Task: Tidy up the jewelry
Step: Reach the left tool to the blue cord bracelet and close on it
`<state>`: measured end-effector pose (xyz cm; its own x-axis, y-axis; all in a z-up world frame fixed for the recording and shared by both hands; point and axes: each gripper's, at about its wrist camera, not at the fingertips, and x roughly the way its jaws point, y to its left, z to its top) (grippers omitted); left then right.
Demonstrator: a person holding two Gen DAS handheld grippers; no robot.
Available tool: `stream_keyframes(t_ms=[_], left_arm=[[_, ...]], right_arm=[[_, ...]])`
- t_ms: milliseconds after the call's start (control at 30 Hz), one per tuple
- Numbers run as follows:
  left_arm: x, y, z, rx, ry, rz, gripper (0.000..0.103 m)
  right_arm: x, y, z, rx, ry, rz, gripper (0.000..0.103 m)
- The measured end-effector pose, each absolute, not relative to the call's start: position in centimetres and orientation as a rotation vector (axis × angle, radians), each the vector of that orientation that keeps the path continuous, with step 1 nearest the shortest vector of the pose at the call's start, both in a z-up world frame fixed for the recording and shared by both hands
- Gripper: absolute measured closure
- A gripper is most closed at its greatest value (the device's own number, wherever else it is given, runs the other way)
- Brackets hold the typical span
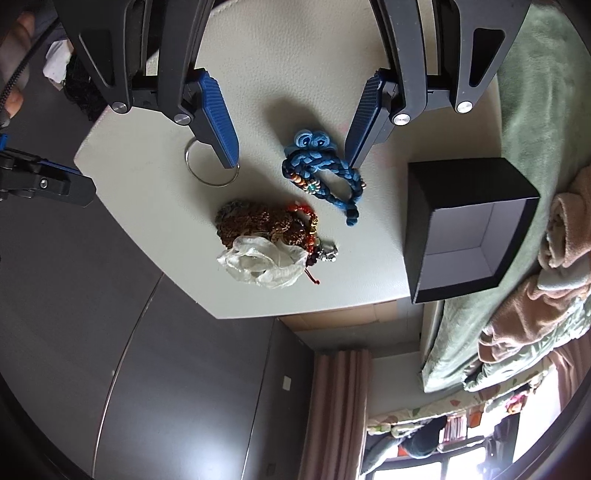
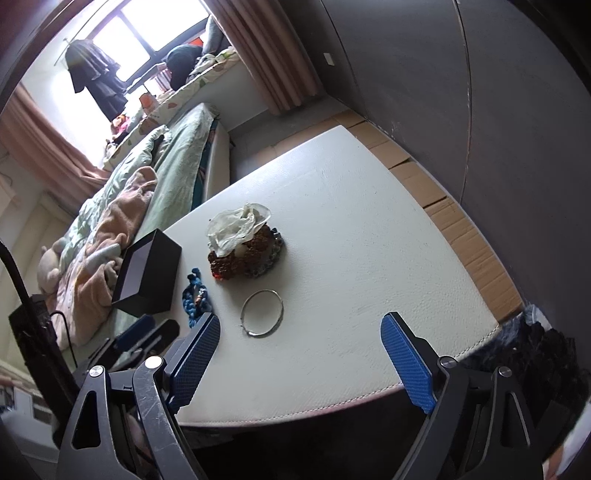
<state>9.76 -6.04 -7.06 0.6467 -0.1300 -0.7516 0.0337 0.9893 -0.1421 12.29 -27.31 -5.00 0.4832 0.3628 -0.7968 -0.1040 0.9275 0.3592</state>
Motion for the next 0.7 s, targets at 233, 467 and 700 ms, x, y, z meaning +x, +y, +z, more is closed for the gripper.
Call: stream_keyframes(t_ms=[233, 467, 700], left_arm=[[11.4, -6.6, -8.5, -0.103, 0.896, -0.075, 0.042], [12.7, -6.2, -9.9, -0.109, 0.928, -0.040, 0.054], [12.2, -4.4, -8.3, -0.179, 0.902, -0.069, 0.091]], right_arm=[[13.3, -27.5, -6.0, 0.283, 1.062, 0.262, 0.016], [14.2, -26.2, -7.2, 0.260, 1.096, 0.277, 0.016], [14.9, -23.5, -8.0, 0.132, 1.129, 0.328, 0.016]])
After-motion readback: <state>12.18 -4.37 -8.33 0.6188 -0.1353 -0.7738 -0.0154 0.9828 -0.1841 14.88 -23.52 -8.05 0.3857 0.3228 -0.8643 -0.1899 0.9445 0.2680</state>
